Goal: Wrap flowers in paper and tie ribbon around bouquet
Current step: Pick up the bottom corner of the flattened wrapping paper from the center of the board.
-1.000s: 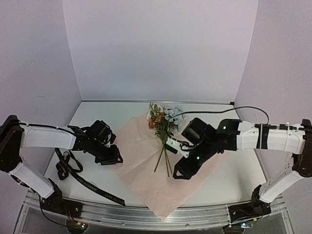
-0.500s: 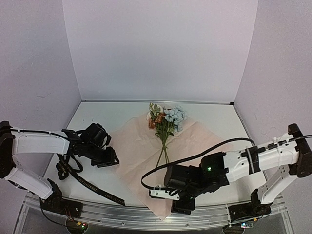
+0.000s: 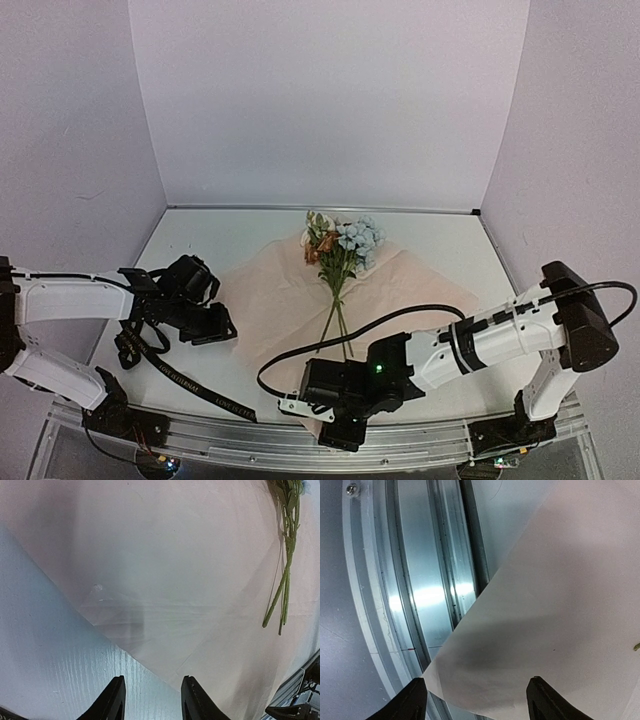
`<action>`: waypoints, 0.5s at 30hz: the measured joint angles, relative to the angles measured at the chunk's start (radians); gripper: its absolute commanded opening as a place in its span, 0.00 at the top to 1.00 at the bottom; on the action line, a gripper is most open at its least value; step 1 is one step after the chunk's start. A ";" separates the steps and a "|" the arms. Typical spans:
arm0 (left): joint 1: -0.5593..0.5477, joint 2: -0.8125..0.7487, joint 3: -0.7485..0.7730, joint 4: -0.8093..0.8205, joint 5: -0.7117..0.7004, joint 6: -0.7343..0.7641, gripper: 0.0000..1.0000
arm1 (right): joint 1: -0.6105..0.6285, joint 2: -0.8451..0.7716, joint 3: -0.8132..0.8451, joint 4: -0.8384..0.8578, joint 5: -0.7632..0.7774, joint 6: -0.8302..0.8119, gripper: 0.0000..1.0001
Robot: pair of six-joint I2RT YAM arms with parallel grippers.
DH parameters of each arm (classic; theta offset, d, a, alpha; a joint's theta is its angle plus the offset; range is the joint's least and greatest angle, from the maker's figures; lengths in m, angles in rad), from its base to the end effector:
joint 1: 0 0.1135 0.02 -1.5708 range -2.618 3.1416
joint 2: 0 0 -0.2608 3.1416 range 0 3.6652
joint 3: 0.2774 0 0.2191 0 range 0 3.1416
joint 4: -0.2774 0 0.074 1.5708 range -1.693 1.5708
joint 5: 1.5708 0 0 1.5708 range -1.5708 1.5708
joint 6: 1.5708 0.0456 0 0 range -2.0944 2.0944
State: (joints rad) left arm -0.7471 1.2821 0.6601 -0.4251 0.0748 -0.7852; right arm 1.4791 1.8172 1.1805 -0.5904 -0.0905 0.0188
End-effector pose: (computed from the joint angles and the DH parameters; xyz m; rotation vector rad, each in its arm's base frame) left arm 0.1530 -0.1464 0.1860 -0.0248 2.7556 -0.5864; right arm 0.0260 0.3280 0.1770 -1.9636 2.1592 0.4417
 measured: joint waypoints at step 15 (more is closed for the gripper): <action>0.000 0.007 -0.001 -0.005 -0.007 0.003 0.60 | 0.014 0.055 0.000 0.007 -0.029 0.062 0.59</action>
State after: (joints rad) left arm -0.7471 1.2888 0.6590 -0.4297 0.0676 -0.7823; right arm 1.4932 1.8721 1.1805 -0.5831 -0.1191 0.0805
